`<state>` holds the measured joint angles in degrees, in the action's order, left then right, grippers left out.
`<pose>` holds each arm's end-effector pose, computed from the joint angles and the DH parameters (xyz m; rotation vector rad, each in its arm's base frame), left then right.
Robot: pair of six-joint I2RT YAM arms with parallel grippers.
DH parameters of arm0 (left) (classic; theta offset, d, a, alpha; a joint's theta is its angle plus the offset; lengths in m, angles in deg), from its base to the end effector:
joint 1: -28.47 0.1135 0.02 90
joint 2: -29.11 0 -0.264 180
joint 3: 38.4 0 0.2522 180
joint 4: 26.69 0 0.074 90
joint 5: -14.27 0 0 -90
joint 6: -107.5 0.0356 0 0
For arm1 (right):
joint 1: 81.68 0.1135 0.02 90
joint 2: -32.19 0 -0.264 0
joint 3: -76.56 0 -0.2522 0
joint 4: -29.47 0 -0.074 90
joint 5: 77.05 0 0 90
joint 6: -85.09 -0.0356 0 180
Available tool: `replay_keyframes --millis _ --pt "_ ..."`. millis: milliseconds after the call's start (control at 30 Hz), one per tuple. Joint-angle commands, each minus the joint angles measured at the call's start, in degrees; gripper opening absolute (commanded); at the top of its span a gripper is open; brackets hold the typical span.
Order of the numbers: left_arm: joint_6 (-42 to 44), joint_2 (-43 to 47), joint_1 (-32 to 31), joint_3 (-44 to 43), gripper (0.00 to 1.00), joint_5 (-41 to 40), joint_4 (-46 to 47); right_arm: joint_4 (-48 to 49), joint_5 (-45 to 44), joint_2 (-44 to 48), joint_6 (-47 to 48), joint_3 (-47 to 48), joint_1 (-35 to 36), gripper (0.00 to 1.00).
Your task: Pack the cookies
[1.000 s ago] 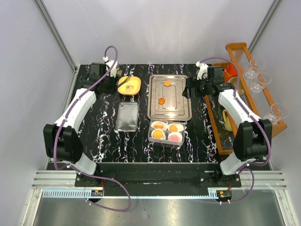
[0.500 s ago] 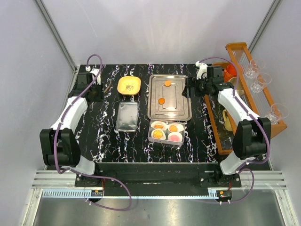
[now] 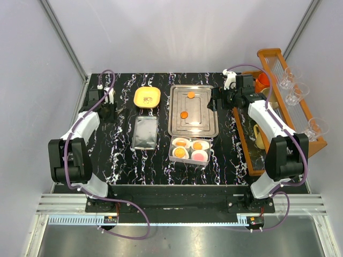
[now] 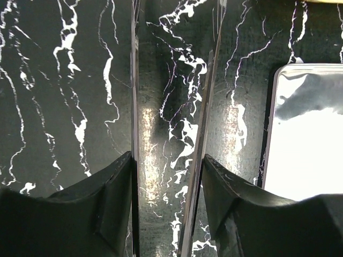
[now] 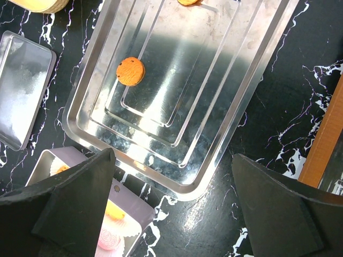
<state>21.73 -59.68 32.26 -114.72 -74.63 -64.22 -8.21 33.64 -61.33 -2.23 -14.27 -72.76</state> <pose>0.3304 0.0212 0.2390 0.0179 2.4436 0.0388 0.3610 0.0694 0.2860 -0.4154 2.2535 0.4716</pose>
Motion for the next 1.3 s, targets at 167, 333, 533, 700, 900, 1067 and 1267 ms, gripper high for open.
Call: replay_keyframes --millis 167,333,533,700,900,1067,1267 --pt "1.39 -4.28 0.43 -0.28 0.55 4.34 -0.66 0.19 0.41 1.4 0.49 1.4 -0.05 1.0" --pt "2.54 -6.65 0.6 -0.8 0.56 4.96 -3.21 0.45 0.58 1.32 0.31 1.14 -0.05 1.0" --pt "2.36 -9.03 1.3 -0.8 0.57 4.52 -6.11 0.81 1.11 1.05 -0.3 0.78 -0.05 1.0" --pt "3.06 -10.43 1.66 -0.98 0.59 3.03 -6.82 0.98 0.76 0.88 -0.65 0.87 0.04 1.0" --pt "3.42 -12.89 2.27 -2.91 0.63 1.8 -8.13 0.9 0.93 0.44 -0.74 1.22 -0.05 1.0" --pt "3.85 -14.13 2.36 -3.79 0.67 1.18 -9.01 0.9 0.93 0.53 -0.57 1.31 -0.05 1.0" --pt "3.86 -12.55 2.54 -3.18 0.74 1.8 -8.58 0.9 0.93 0.53 -0.22 1.14 0.04 1.0"
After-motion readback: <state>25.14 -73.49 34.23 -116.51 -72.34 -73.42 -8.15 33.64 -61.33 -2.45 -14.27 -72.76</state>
